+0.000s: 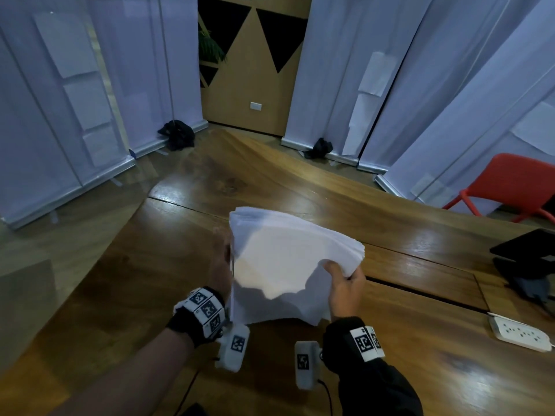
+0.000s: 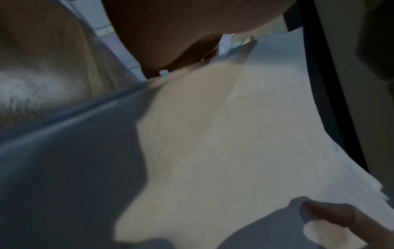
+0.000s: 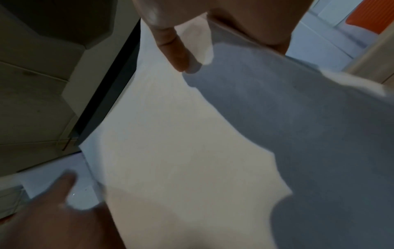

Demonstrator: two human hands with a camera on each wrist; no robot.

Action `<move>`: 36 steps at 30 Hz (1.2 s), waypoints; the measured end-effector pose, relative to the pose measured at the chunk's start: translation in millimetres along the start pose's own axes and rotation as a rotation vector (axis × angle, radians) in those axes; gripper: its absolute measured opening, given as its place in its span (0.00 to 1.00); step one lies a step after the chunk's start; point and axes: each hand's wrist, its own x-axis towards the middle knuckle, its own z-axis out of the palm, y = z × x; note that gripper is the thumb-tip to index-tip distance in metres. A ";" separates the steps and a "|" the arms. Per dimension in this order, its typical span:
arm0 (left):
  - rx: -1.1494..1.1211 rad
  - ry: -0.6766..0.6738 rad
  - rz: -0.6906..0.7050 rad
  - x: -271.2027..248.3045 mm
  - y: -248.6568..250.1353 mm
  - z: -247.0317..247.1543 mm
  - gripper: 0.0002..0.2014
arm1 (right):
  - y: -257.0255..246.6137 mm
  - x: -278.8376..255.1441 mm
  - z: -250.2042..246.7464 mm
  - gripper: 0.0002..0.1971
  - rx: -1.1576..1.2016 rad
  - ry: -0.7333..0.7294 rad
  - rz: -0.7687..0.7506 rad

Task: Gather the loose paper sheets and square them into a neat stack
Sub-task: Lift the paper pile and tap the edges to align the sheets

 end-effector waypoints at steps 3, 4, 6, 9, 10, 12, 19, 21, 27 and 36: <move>0.074 -0.115 0.177 -9.3 -0.4 -15.0 0.44 | -2.1 2.9 -4.6 0.18 0.010 0.023 0.011; 0.159 -0.164 0.201 -9.4 -5.6 -19.5 0.48 | -2.0 3.7 -4.9 0.18 0.010 0.026 0.008; 0.398 -0.177 0.189 -8.1 -13.2 -21.6 0.45 | -0.7 3.5 -2.3 0.18 -0.004 0.027 0.012; 0.473 -0.019 0.123 -3.9 -11.3 -11.3 0.22 | 1.0 -1.8 0.4 0.19 0.000 0.034 -0.019; 0.421 0.046 0.077 -0.7 -6.9 -5.2 0.15 | 0.2 -4.1 -0.4 0.20 0.009 0.033 -0.045; 0.387 0.111 0.038 6.9 1.0 -0.2 0.14 | -3.6 -7.0 -4.1 0.21 0.024 0.015 -0.099; 0.459 0.011 -0.098 4.0 -14.2 -5.9 0.13 | 13.1 -2.6 -15.1 0.17 -0.077 -0.028 -0.066; 0.508 -0.022 -0.060 3.8 -16.8 -5.9 0.13 | 6.5 -3.6 -14.6 0.16 -0.036 0.002 -0.087; 0.623 -0.073 -0.027 7.7 -17.0 -8.5 0.20 | -33.8 -15.6 -6.2 0.17 0.113 0.021 -0.343; 0.707 -0.091 -0.007 9.7 -19.6 -12.3 0.21 | -36.8 -17.9 7.3 0.23 -0.069 0.230 -0.233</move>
